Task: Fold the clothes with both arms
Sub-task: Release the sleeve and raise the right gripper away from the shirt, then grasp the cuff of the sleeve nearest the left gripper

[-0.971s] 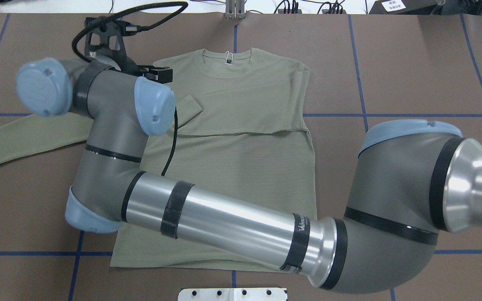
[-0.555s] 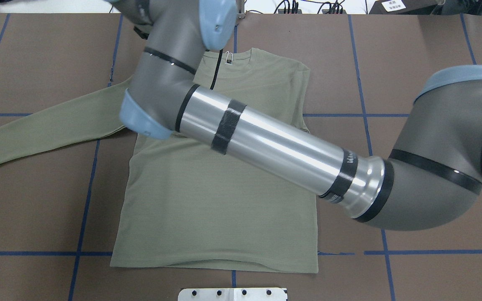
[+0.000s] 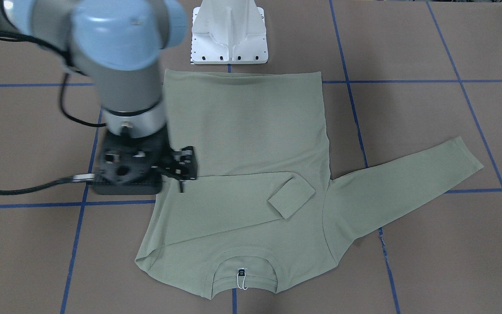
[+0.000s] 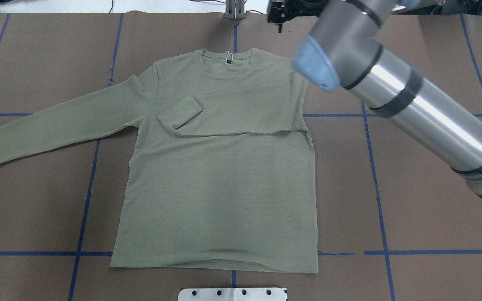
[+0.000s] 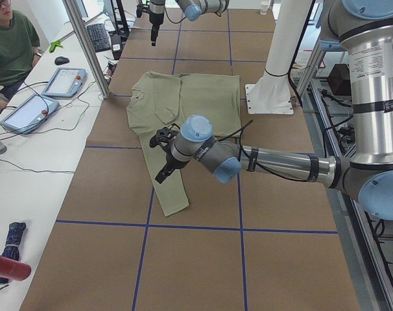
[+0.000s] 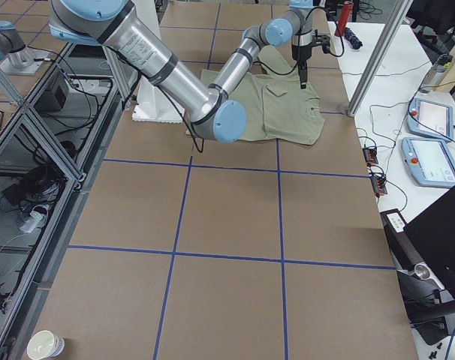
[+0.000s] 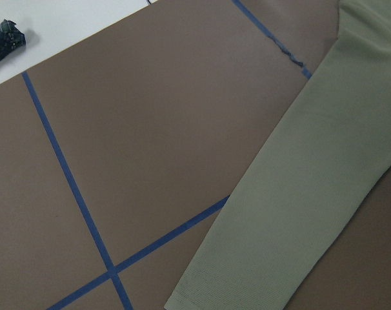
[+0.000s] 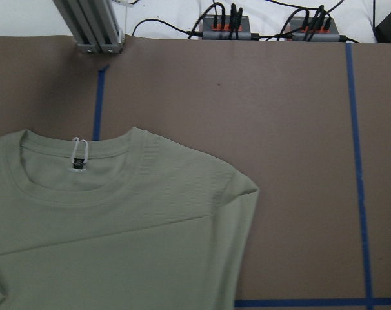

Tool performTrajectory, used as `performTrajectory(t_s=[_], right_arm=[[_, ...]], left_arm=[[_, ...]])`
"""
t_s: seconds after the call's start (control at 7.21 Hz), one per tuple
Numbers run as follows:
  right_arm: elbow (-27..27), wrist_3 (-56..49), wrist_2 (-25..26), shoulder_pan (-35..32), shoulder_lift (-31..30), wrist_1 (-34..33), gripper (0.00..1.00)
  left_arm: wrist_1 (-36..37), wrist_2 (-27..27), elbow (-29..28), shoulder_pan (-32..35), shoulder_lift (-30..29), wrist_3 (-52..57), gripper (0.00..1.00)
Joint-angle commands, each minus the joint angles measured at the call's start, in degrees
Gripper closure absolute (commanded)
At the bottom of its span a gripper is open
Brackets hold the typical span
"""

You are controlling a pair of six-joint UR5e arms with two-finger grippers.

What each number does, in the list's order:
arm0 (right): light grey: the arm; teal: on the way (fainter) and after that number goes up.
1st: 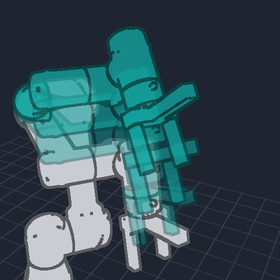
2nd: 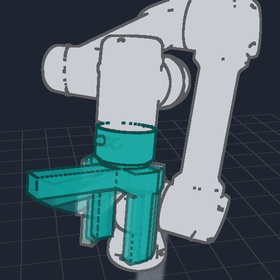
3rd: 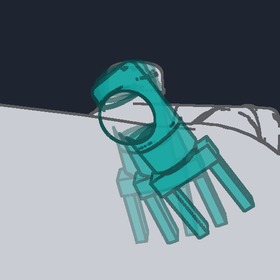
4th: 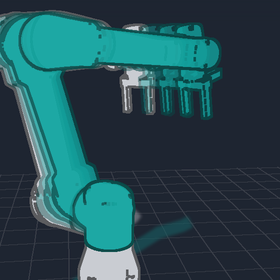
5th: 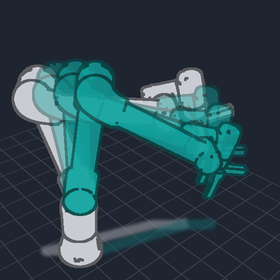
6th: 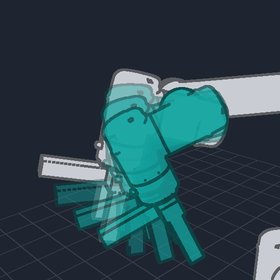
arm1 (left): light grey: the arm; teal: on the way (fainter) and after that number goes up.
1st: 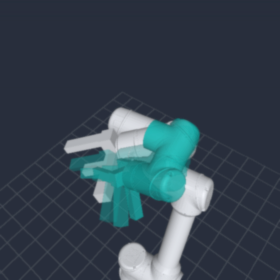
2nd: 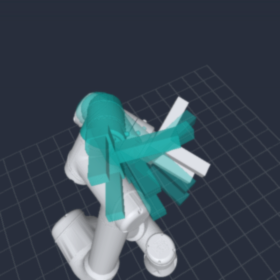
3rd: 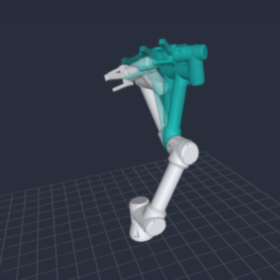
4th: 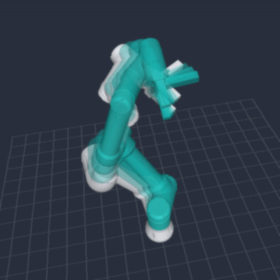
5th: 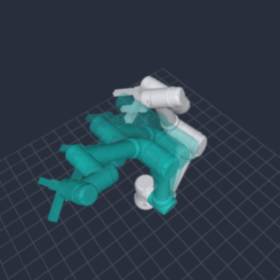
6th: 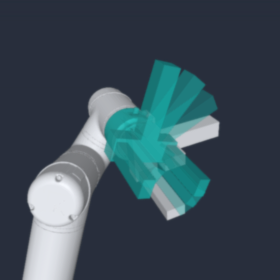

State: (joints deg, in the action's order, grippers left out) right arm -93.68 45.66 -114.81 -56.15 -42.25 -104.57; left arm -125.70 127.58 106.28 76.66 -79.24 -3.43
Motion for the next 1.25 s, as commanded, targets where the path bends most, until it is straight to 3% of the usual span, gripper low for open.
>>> performTrajectory(t_s=[0.0, 0.14, 0.42, 0.83, 1.11], right_arm=[[-14.55, -16.68, -6.56, -9.99, -19.2, -0.46, 0.0], [-16.95, -21.01, -7.09, -12.03, -23.71, -0.64, 0.0], [-18.64, -22.11, -8.15, -12.76, -25.69, -0.64, 0.0], [-18.73, -22.11, -8.15, -12.76, -26.39, -0.38, 0.0], [-19.25, -22.11, -8.15, -12.76, -26.92, -0.38, 0.0]], left_arm=[[-1.12, -7.39, -1.33, -7.63, 1.54, 0.01, 0.0], [-6.78, -9.61, -6.56, -10.45, 1.63, 0.01, 0.0], [-18.49, -9.89, -15.29, -11.53, 1.9, -0.17, 0.0], [-20.97, -16.47, -16.45, -22.4, 1.9, -9.47, 0.0], [-22.3, -16.57, -18.29, -23.57, 1.9, -9.14, 0.05]])
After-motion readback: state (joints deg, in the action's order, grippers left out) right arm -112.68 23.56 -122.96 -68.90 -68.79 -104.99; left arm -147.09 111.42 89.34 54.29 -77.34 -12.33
